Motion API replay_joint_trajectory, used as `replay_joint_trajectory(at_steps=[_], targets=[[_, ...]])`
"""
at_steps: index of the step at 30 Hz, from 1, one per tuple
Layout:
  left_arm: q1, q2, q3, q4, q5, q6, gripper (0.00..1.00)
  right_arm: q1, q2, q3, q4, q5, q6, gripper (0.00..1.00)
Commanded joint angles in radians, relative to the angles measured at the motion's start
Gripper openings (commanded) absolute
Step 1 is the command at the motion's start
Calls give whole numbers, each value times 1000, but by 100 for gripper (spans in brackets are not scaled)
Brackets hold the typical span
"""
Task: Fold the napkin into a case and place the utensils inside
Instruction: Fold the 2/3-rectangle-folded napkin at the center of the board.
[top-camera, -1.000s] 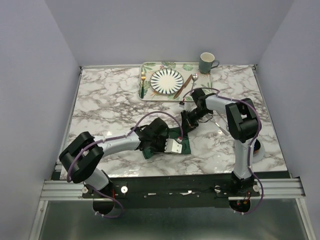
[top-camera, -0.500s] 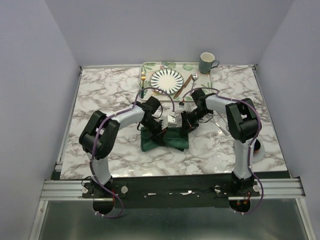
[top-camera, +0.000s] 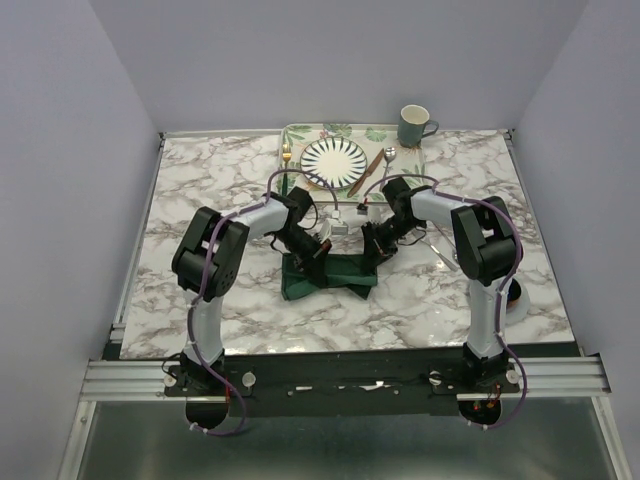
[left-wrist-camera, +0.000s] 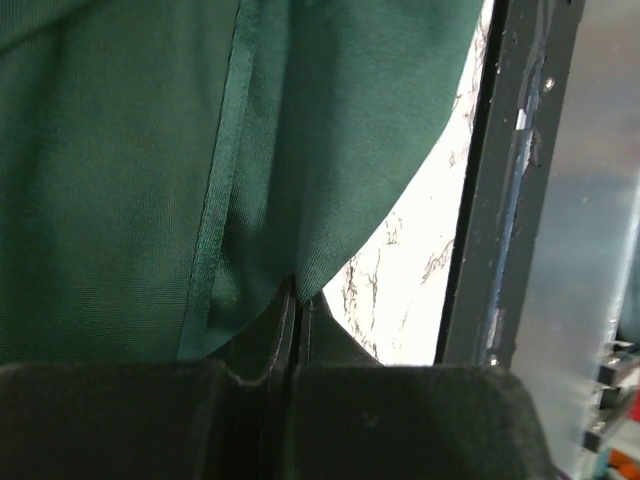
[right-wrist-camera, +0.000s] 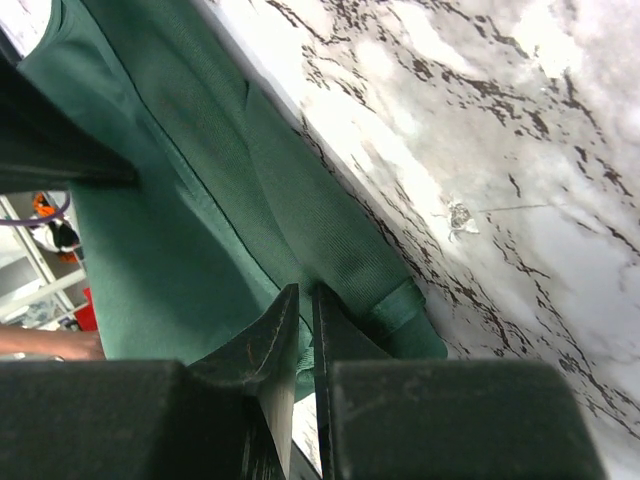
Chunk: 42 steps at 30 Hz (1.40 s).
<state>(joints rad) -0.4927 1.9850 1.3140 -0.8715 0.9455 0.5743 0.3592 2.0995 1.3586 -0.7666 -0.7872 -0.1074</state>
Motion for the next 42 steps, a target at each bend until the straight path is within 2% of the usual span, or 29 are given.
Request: replay_joint_trajectory(at_steps=[1, 14, 30, 37, 42], targets=[[13, 26, 11, -40, 76, -65, 0, 6, 22, 2, 4, 164, -95, 20], [14, 9, -75, -9, 179, -218, 0, 52, -10, -23, -23, 183, -232, 20], [98, 231, 37, -21, 184, -307, 0, 61, -18, -12, -31, 207, -291, 20], [103, 270, 31, -21, 187, -335, 0, 61, -62, 19, -46, 207, -308, 27], [109, 276, 27, -23, 182, -337, 0, 61, -127, 16, -42, 223, -333, 36]])
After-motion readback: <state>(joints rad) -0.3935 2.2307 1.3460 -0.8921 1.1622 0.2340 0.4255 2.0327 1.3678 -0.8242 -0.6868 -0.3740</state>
